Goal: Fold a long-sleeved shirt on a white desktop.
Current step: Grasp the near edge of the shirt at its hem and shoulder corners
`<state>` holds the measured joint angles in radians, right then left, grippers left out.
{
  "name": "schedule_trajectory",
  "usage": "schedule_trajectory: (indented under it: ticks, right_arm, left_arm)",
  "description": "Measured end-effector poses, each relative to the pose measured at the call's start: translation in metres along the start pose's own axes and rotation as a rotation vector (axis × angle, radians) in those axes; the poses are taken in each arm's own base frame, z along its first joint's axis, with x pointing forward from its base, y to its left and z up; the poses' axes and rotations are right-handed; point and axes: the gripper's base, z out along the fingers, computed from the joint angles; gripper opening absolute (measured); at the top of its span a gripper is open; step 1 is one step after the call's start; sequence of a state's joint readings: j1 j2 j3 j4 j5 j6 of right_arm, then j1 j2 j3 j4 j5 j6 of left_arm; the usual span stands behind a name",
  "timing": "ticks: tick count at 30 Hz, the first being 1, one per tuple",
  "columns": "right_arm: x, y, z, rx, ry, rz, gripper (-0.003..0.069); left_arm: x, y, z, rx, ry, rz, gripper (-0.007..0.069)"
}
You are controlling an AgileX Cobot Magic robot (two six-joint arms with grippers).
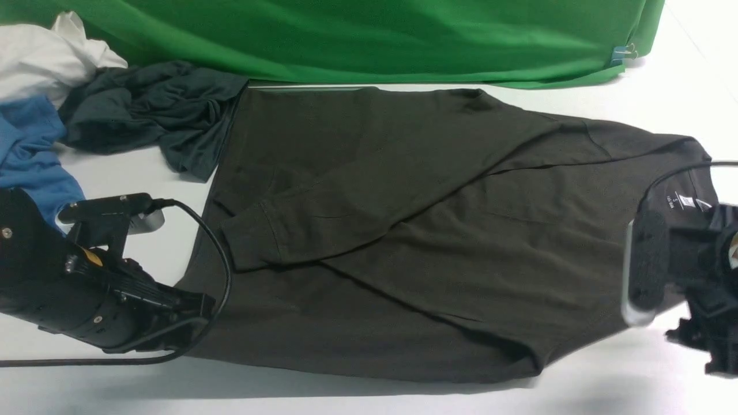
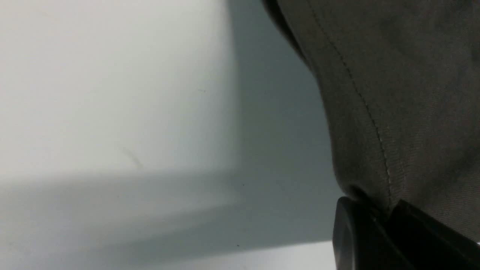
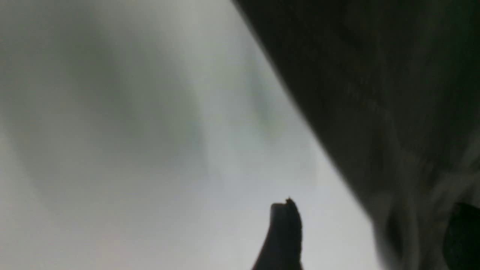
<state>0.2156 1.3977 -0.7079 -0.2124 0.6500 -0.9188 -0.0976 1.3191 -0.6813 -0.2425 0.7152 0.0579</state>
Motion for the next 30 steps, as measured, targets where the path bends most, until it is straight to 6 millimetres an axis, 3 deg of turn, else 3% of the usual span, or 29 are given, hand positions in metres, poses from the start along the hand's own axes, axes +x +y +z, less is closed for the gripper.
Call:
schedule_trajectory:
  ticks: [9,16,21,30]
  right_arm:
    - [0.003,0.025,0.031,0.070,-0.084,-0.116,0.0548]
    - [-0.007,0.020,0.051,0.131,-0.158,-0.118,0.0549]
    - [-0.011,0.016,0.056,0.158,-0.186,-0.112,0.0548]
    - [-0.011,0.015,0.057,0.149,-0.191,-0.061,0.0541]
  left_arm:
    - [-0.001,-0.003,0.000,0.028,-0.008,0.000,0.0044]
    - [0.000,-0.003,0.000,0.031,-0.001,0.004,0.0044]
    - [0.001,-0.003,-0.003,0.034,-0.005,0.007,0.0044]
    - [-0.008,-0.009,-0.028,0.049,-0.105,0.027,0.0044]
